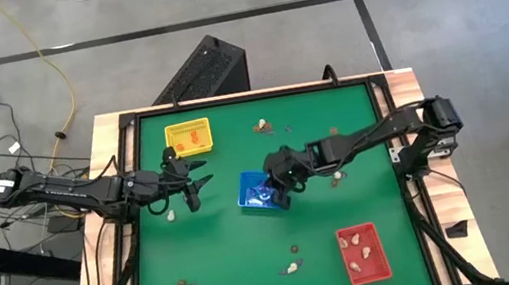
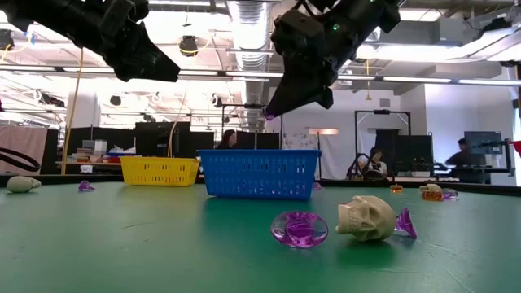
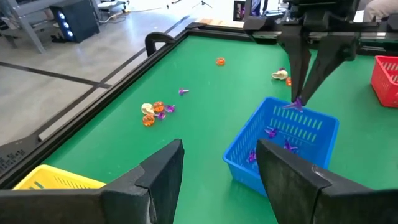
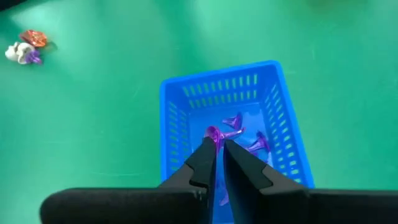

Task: Sort Halloween decoration
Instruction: Put the witch hat toy into the blue bin

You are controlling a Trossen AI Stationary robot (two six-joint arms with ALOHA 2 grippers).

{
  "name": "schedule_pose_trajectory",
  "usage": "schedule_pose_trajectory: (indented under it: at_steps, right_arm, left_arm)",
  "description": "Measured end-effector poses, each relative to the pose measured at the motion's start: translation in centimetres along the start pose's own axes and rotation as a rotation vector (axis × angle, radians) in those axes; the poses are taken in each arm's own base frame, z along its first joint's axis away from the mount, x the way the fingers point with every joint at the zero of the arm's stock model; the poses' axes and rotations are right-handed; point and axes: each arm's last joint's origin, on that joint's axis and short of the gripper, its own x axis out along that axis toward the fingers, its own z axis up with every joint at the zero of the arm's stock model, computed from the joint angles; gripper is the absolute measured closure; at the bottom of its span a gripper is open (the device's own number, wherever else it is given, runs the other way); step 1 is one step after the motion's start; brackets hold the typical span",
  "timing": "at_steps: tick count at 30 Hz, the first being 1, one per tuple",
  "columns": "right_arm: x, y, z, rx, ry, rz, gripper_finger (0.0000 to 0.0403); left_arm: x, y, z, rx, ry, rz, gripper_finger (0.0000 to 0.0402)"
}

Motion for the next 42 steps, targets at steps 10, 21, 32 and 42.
schedule_pose_trajectory:
  at_steps: [10,21,32,42]
  right_arm:
    - [-0.2,-0.1,-0.3,-0.032,0.04,-0.007,0.0236]
    - [-5.7,0.5,-1.3,-0.231,0.008,-0.096,0.0186]
    - [-9.8,-3.4,-9.2,-0.12,-0.367,-0.022,0.0195]
    - [-10.6,-4.7,-11.8,-0.051,-0.472,0.031,0.0195]
  left_arm:
    - [0.0,0.0,0.0,-0.017,0.0,0.0,0.0207]
    - [0.9,-0.4,-0.5,-0.032,0.031,0.009,0.0207]
    - [8.1,-0.1,0.5,-0.035,-0.119,0.007,0.0207]
    - [22.0,4.7,2.8,-0.013,0.195,-0.047,0.0207]
